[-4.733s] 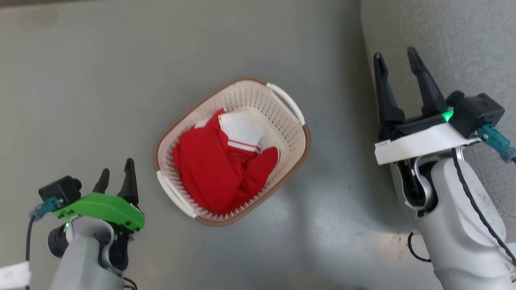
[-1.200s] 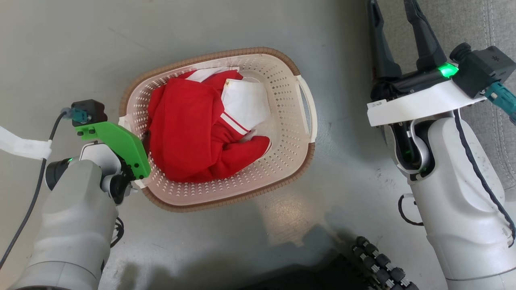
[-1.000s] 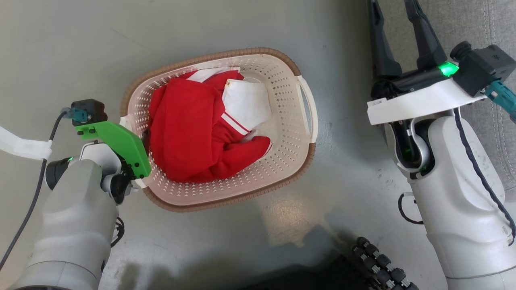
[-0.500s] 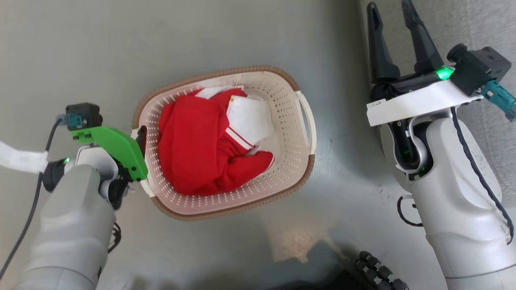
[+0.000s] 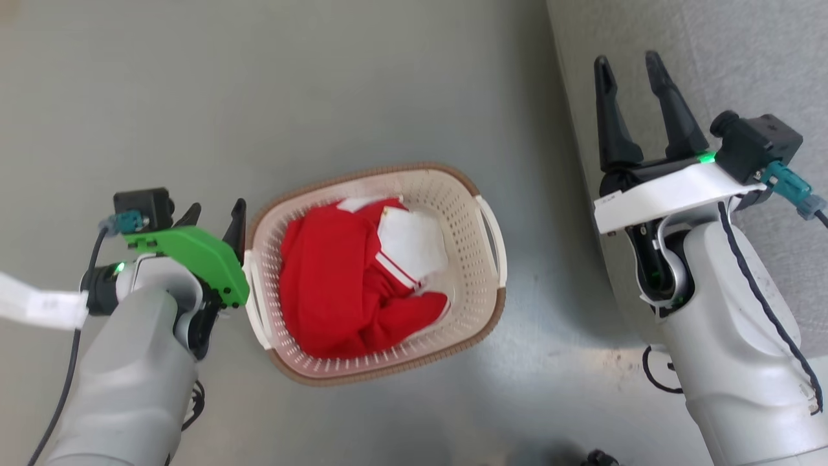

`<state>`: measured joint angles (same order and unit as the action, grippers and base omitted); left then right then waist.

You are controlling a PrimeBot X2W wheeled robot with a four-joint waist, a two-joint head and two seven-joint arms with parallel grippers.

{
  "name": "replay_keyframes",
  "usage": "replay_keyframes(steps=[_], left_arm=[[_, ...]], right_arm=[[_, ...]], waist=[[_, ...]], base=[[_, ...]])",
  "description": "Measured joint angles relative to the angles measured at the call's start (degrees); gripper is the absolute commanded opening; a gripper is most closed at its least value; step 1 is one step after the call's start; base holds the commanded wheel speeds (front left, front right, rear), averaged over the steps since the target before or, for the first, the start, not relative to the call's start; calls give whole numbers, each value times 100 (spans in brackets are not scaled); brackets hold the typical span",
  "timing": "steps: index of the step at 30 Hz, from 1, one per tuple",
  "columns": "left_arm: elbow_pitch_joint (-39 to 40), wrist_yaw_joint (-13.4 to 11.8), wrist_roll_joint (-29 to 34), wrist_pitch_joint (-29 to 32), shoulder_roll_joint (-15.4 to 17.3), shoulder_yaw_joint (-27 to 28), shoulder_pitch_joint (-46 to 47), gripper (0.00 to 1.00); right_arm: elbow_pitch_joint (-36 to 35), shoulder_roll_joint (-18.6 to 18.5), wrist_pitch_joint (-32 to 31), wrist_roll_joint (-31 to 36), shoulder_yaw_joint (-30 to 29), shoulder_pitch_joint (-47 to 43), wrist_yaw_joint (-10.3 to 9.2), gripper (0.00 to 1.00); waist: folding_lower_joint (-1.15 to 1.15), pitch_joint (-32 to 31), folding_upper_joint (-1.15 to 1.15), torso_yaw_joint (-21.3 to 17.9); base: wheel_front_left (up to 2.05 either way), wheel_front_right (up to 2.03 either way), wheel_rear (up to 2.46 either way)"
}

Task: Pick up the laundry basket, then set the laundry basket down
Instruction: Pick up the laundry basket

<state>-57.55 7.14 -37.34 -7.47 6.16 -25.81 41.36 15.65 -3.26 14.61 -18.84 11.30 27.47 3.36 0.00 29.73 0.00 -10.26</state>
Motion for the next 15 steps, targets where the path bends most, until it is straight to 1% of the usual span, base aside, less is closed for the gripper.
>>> replay_keyframes(steps=[7,15], left_arm=[[193,0,-80,-533,85,-15,-318,100],[442,0,-80,-679,164,-19,-721,100]], right_arm=[[164,0,0,-1,-29,-185,43,100],[282,-1,0,32,-159,-435,119,100]], waist=[[0,-555,0,74],[0,-1202,0,181]], base=[[0,0,0],[0,0,0]])
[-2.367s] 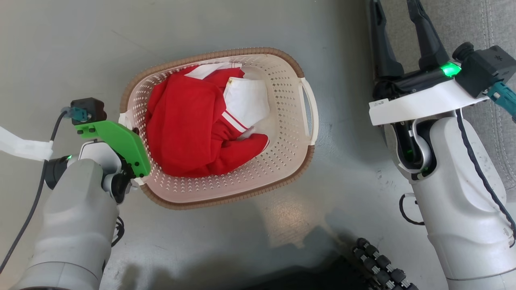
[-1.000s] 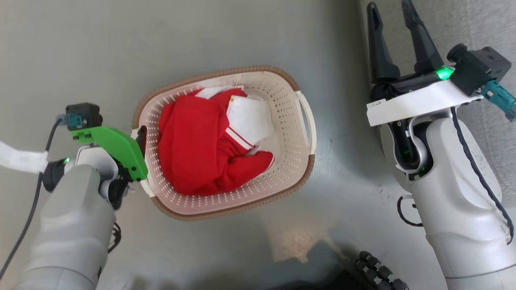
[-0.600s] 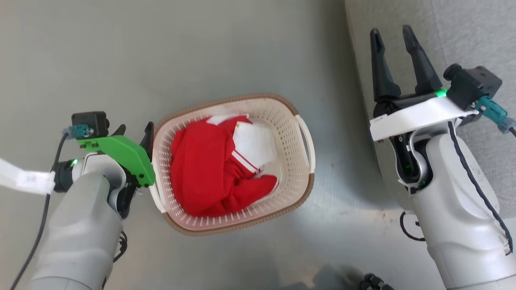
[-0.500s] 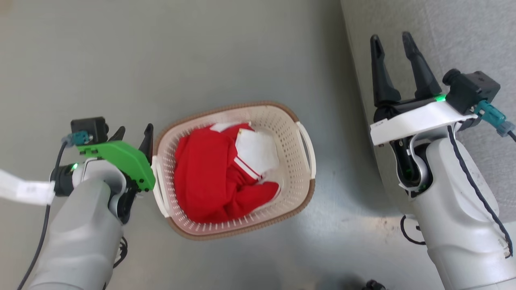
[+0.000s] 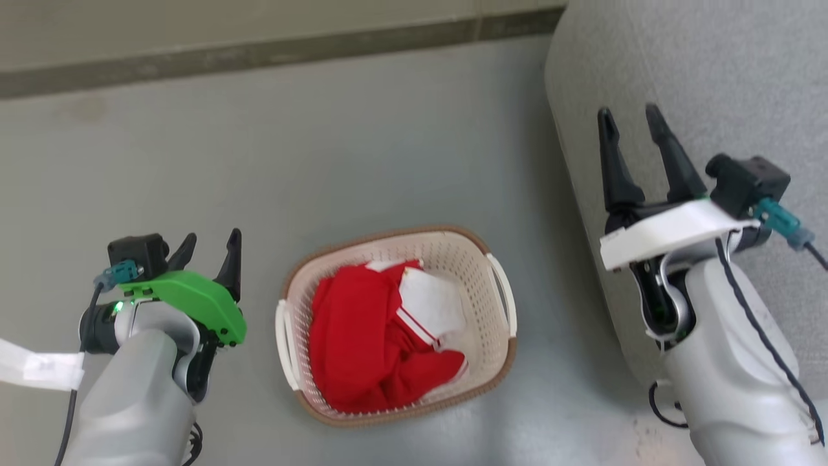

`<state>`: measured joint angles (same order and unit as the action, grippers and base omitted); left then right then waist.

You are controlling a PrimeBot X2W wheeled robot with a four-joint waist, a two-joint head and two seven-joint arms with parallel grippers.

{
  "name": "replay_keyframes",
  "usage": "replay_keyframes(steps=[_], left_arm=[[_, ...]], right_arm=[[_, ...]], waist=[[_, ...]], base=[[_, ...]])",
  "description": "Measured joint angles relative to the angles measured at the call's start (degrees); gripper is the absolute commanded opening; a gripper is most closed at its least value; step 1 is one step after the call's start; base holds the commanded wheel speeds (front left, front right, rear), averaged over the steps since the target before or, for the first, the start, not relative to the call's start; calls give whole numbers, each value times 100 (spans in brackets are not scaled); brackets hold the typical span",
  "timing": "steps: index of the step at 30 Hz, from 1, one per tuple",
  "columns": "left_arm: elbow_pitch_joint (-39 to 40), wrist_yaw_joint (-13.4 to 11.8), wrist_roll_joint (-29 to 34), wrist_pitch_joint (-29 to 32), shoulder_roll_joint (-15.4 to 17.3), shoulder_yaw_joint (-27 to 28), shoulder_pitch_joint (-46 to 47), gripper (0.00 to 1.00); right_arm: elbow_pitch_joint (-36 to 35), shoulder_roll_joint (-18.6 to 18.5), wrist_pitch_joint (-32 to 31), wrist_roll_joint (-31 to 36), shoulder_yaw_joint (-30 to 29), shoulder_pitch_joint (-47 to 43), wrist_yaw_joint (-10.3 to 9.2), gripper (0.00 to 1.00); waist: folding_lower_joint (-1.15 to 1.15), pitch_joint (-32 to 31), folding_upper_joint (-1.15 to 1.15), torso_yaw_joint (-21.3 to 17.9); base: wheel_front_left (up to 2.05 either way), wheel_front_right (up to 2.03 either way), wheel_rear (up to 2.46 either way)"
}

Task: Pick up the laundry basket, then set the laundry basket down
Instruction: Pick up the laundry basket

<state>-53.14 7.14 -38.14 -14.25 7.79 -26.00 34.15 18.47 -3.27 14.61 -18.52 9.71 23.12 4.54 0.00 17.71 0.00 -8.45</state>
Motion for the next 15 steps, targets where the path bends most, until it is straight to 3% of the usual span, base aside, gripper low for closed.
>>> replay_keyframes(steps=[9,15], left_arm=[[445,0,11,-16,103,187,-456,100],[1216,-14,120,-16,282,608,-592,100]], right_arm=[[64,3,0,63,-143,-478,24,100],[65,8,0,96,-155,-675,47,100]], waist=[[0,-708,0,200],[0,-1085,0,336]], base=[[0,0,0],[0,0,0]])
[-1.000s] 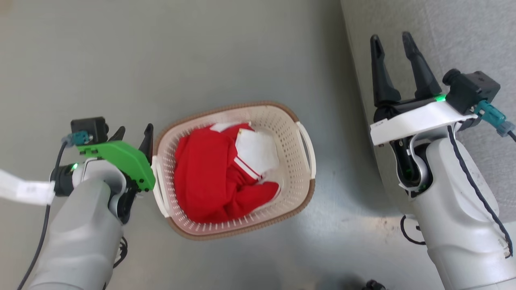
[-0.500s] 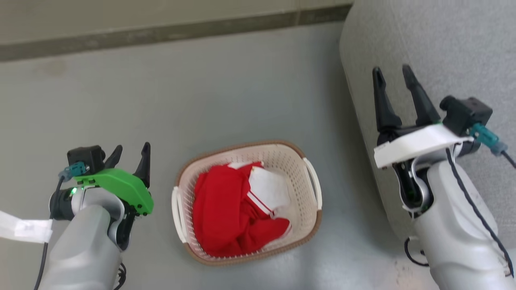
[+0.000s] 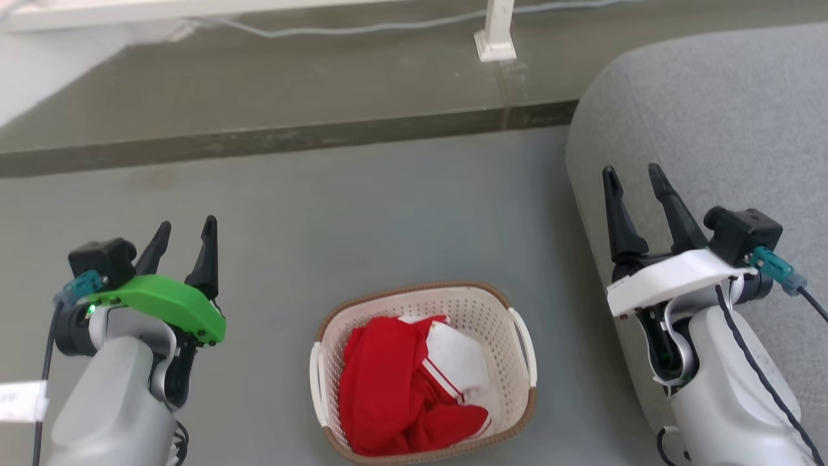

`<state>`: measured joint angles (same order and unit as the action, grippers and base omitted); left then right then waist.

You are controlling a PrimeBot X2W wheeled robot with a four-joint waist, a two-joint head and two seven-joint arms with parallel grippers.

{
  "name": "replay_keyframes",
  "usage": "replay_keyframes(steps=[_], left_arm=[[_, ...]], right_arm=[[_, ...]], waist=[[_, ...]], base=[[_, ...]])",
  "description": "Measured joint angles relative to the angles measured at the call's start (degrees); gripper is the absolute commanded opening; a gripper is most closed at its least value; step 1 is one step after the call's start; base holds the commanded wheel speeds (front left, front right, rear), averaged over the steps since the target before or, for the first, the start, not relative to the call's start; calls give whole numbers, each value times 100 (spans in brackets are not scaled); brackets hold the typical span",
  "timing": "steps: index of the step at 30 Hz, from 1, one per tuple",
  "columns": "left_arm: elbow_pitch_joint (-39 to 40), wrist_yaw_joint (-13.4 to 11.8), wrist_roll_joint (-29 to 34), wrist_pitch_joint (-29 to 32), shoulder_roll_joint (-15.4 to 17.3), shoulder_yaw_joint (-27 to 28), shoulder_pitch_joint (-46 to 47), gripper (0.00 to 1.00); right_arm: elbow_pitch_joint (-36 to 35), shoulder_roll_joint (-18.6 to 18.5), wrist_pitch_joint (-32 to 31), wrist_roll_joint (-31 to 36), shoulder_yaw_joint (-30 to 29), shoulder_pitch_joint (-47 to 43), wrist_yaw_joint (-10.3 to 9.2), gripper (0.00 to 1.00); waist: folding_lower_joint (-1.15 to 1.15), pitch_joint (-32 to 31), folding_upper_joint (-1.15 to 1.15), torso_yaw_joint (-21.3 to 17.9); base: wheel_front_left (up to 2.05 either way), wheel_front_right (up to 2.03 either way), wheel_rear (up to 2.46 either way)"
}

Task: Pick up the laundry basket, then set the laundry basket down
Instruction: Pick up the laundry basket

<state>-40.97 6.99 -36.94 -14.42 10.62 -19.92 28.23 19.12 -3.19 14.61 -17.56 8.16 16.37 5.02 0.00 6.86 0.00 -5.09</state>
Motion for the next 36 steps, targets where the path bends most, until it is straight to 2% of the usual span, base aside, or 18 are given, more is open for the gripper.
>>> replay_keyframes(steps=[7,19,36], left_arm=[[810,-105,302,0,3,241,-493,100],[1905,-286,712,0,-71,660,-1250,100],[2698,-350,1100,0,-245,922,-1940,100]], right_arm=[[-55,4,0,51,-53,-169,2,100],[-179,10,0,100,-144,-272,52,100],[-201,8,0,302,-182,-336,54,100]], waist=[[0,-278,0,100],[0,-406,0,136],[0,-443,0,107]], base=[[0,0,0],[0,0,0],[0,0,0]])
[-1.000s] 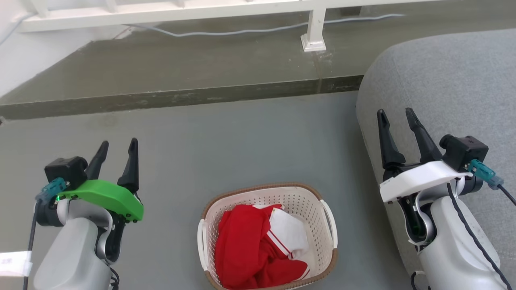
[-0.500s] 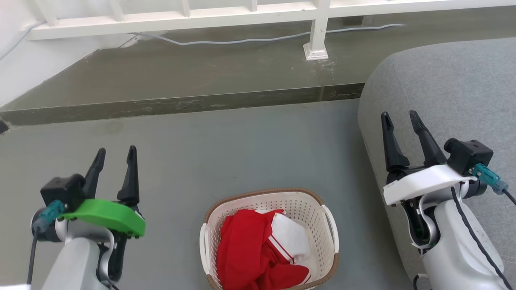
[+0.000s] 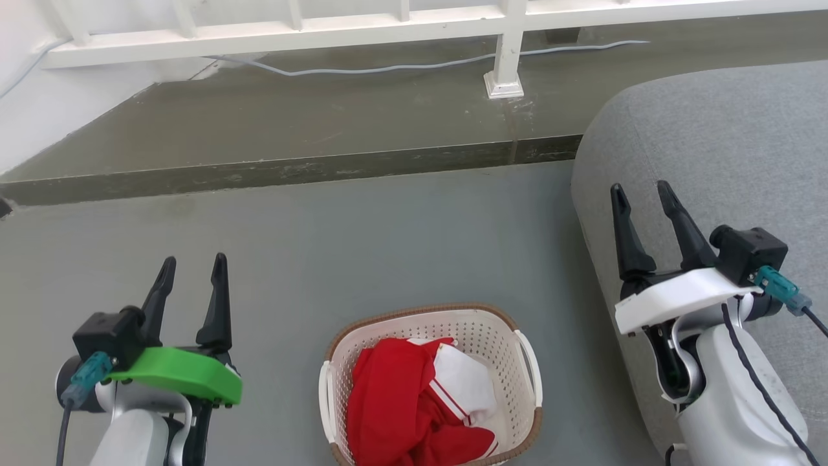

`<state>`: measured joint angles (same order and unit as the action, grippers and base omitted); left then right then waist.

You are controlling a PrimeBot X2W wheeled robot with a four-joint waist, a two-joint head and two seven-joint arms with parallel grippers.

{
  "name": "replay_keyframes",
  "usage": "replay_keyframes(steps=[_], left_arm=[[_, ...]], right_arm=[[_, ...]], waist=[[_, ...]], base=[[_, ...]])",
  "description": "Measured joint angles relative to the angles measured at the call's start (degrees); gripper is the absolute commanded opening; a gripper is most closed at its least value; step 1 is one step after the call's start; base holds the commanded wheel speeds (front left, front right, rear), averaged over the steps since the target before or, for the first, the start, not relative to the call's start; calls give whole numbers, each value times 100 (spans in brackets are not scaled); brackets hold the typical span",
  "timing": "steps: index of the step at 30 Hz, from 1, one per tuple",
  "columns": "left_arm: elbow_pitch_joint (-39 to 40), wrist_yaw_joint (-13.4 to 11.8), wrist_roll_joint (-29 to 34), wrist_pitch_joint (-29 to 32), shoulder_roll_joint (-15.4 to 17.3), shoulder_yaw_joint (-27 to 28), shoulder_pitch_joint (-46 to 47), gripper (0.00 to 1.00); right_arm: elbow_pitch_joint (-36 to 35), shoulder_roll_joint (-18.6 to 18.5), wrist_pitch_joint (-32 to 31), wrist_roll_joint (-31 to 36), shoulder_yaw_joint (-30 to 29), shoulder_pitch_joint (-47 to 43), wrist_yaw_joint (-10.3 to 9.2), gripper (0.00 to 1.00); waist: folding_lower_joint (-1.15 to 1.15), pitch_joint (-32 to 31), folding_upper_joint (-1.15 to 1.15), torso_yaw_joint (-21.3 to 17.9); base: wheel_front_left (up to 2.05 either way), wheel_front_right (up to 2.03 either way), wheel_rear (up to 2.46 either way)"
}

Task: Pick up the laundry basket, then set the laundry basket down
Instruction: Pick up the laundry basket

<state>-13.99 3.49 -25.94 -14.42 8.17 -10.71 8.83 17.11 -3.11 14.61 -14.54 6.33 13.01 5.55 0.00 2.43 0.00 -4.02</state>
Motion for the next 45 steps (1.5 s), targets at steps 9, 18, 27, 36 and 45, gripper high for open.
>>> replay_keyframes(steps=[9,18,27,36,45], left_arm=[[182,0,198,0,-34,107,-215,100],[330,1,256,0,-141,152,-331,100],[386,9,304,0,-180,210,-400,100],[459,55,347,0,-197,286,-434,100],[549,90,354,0,-223,292,-439,100]], right_arm=[[9,1,0,53,13,-59,25,100],[21,1,0,77,15,-61,43,100],[20,1,0,99,12,-61,44,100],[19,1,0,100,11,-61,47,100],[-12,2,0,99,14,-60,48,100]], waist=[[0,-7,0,-36],[0,-4,0,-54],[0,43,0,-54],[0,86,0,-73],[0,308,0,-106]], base=[[0,0,0],[0,0,0],[0,0,0],[0,0,0],[0,0,0]])
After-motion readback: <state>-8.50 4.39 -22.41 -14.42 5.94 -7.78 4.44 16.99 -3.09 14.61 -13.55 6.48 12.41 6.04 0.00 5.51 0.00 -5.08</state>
